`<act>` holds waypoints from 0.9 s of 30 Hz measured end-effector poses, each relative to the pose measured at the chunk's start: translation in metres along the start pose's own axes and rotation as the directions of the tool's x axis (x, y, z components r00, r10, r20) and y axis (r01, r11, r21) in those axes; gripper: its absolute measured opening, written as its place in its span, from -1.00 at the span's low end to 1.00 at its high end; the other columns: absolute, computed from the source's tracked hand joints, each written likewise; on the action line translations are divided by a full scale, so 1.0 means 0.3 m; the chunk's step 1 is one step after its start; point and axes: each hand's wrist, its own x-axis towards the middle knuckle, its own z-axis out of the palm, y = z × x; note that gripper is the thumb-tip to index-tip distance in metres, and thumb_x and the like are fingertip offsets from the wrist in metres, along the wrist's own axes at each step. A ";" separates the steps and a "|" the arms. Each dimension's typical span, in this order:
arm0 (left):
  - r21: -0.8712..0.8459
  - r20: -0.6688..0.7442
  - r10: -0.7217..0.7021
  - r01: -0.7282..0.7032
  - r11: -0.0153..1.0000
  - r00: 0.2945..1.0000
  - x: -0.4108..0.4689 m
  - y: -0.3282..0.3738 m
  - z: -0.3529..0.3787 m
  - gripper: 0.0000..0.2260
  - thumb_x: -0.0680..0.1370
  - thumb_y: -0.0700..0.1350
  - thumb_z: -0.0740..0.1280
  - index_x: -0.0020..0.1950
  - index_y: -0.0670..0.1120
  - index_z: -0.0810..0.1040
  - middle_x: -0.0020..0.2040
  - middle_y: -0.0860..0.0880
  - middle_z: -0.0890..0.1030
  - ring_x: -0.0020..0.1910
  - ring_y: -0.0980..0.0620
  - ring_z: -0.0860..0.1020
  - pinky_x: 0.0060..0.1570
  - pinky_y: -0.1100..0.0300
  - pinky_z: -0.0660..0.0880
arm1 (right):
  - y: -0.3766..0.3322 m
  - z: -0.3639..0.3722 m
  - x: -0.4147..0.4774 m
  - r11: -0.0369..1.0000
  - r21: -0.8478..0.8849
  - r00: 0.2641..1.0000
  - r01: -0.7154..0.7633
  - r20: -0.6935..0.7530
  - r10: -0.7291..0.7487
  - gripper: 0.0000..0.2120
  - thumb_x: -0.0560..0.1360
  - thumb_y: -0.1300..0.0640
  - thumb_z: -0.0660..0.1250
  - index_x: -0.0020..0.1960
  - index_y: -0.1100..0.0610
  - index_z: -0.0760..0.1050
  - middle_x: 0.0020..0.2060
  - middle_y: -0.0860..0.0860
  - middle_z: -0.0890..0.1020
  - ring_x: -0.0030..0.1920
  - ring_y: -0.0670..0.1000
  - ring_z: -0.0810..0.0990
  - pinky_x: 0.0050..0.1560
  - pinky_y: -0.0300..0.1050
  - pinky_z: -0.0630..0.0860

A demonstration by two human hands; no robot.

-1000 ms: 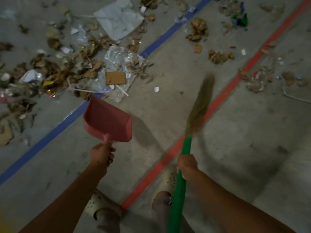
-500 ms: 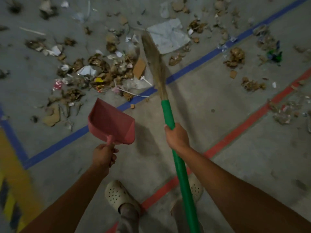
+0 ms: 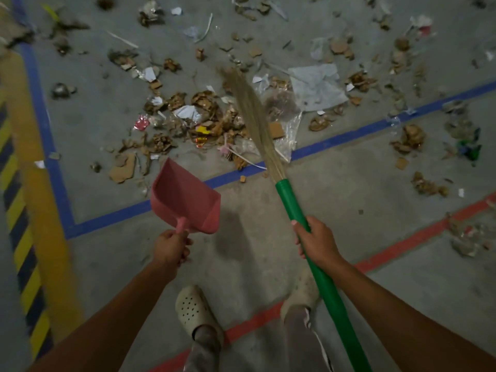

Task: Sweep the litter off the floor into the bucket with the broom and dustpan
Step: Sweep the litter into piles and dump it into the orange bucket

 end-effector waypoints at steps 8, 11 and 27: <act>-0.084 -0.144 -0.115 0.103 0.991 0.983 -0.006 -0.108 0.077 -0.74 0.66 -0.05 0.26 -0.12 -0.19 0.51 -0.29 -0.13 0.53 -0.61 0.11 0.34 -0.54 0.27 0.21 | 0.132 0.104 0.101 0.977 -0.206 0.938 0.052 0.347 0.024 -0.71 0.57 0.07 0.36 0.23 0.09 0.38 -0.10 0.15 0.66 -0.25 0.13 0.67 -0.22 0.01 0.61; -0.113 -0.184 -0.161 0.142 0.983 0.970 -0.024 -0.163 0.153 -0.70 0.68 -0.02 0.24 -0.15 -0.17 0.51 -0.26 -0.15 0.51 -0.65 0.16 0.32 -0.57 0.32 0.20 | 0.204 0.088 0.177 0.881 -0.463 0.910 0.101 0.401 0.106 -0.66 0.54 0.02 0.36 0.25 0.15 0.44 0.03 0.17 0.64 -0.01 0.19 0.64 -0.11 -0.05 0.51; -0.083 -0.044 -0.095 0.092 0.992 0.994 0.063 0.113 0.594 -0.86 0.66 -0.16 0.23 -0.09 -0.16 0.44 -0.29 -0.09 0.47 -0.68 0.18 0.30 -0.66 0.38 0.14 | 0.260 -0.436 0.579 0.931 -0.024 0.920 -0.363 -0.167 0.355 -0.74 0.50 0.05 0.39 -0.01 0.26 0.61 -0.28 0.19 0.68 -0.28 0.21 0.69 -0.14 0.17 0.68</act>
